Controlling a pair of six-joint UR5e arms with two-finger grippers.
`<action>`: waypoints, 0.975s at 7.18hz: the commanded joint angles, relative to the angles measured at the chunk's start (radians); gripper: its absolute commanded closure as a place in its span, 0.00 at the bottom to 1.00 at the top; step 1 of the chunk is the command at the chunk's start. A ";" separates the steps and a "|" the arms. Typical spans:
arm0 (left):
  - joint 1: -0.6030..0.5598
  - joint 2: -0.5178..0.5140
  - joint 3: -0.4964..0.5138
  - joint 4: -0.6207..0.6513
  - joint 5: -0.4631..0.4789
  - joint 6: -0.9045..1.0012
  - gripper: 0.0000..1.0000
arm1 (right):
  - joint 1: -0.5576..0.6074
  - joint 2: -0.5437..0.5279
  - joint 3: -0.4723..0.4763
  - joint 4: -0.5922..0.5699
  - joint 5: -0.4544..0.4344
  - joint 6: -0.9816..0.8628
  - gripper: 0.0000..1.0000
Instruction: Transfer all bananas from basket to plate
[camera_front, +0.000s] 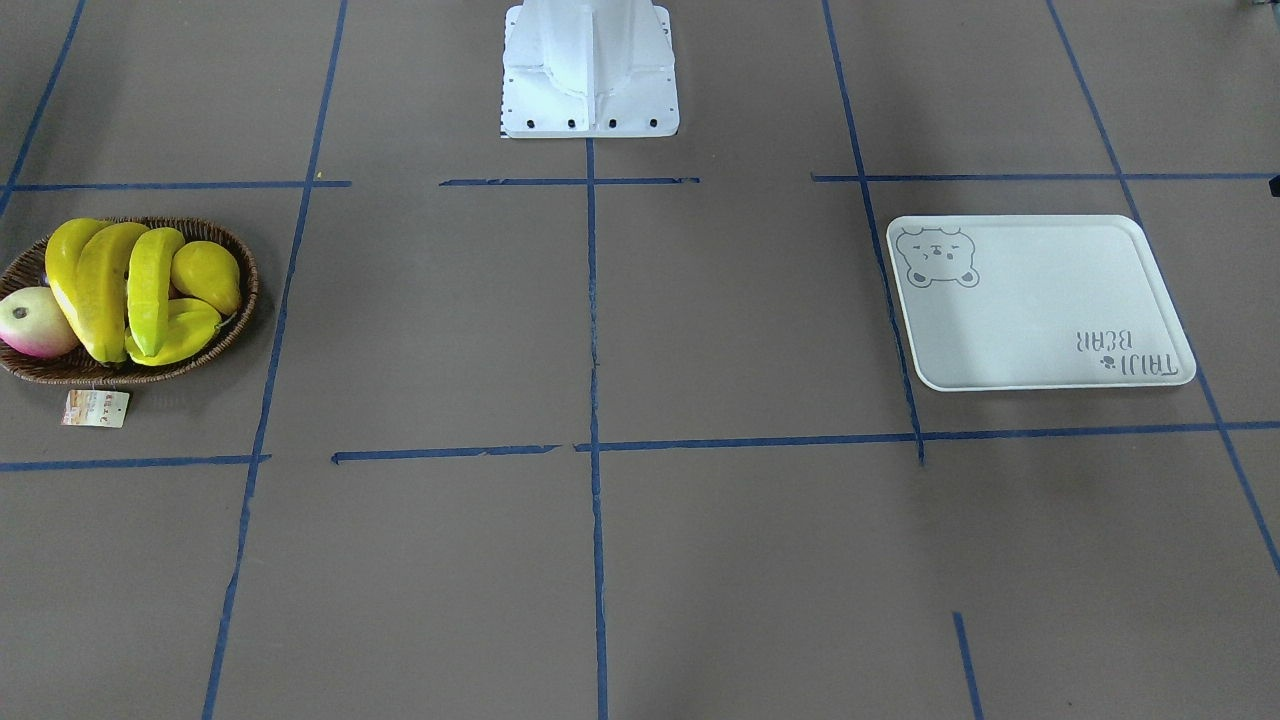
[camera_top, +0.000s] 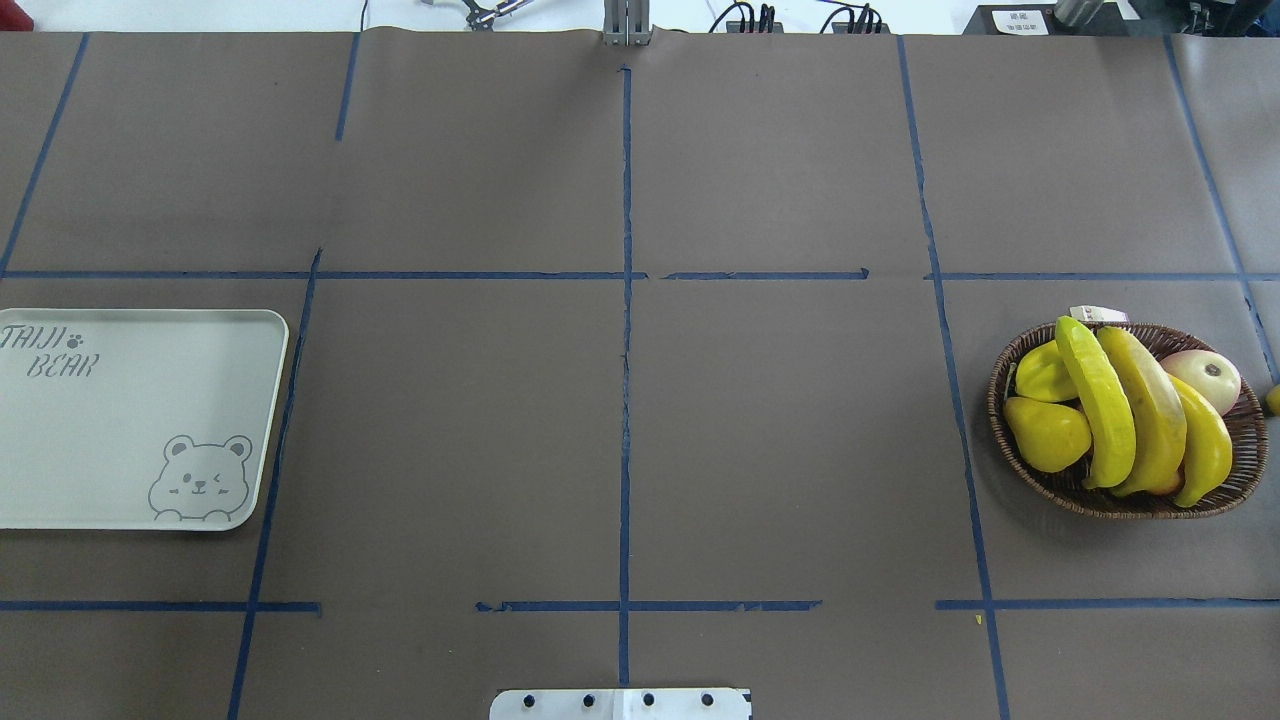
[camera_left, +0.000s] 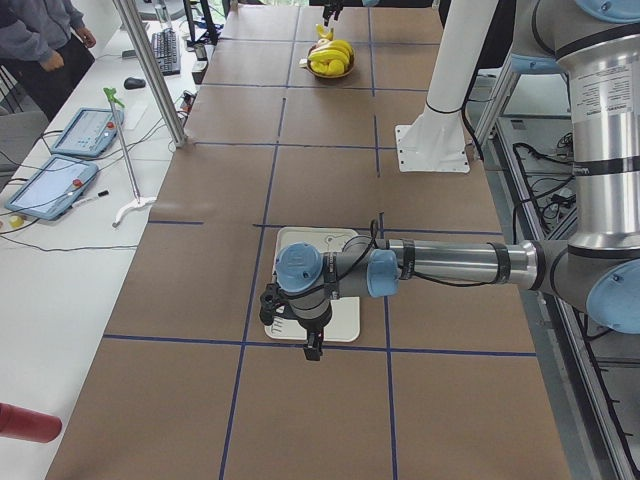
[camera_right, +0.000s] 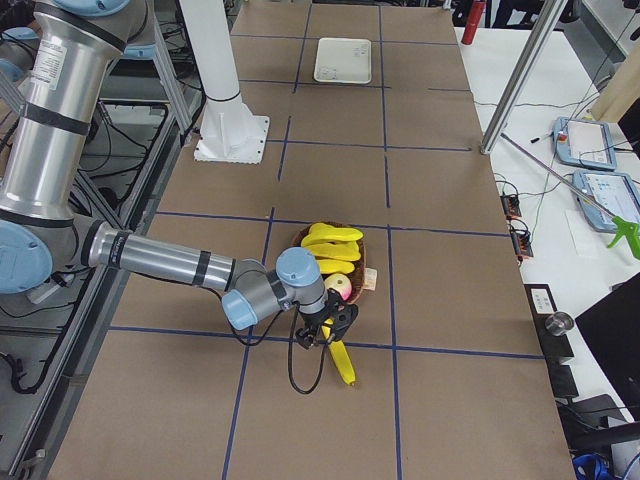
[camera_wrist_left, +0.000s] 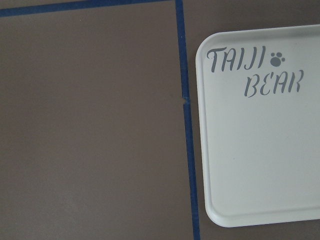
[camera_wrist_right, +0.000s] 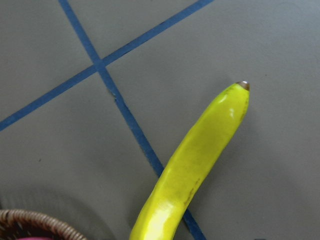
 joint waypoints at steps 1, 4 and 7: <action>0.000 0.000 -0.007 0.000 0.000 0.000 0.00 | -0.001 0.041 -0.061 0.005 0.001 0.143 0.03; 0.000 -0.003 -0.010 0.000 0.000 0.001 0.00 | -0.007 0.049 -0.075 0.005 0.004 0.152 0.05; 0.000 -0.008 -0.010 0.000 0.000 0.001 0.00 | -0.068 0.055 -0.080 0.003 0.002 0.198 0.09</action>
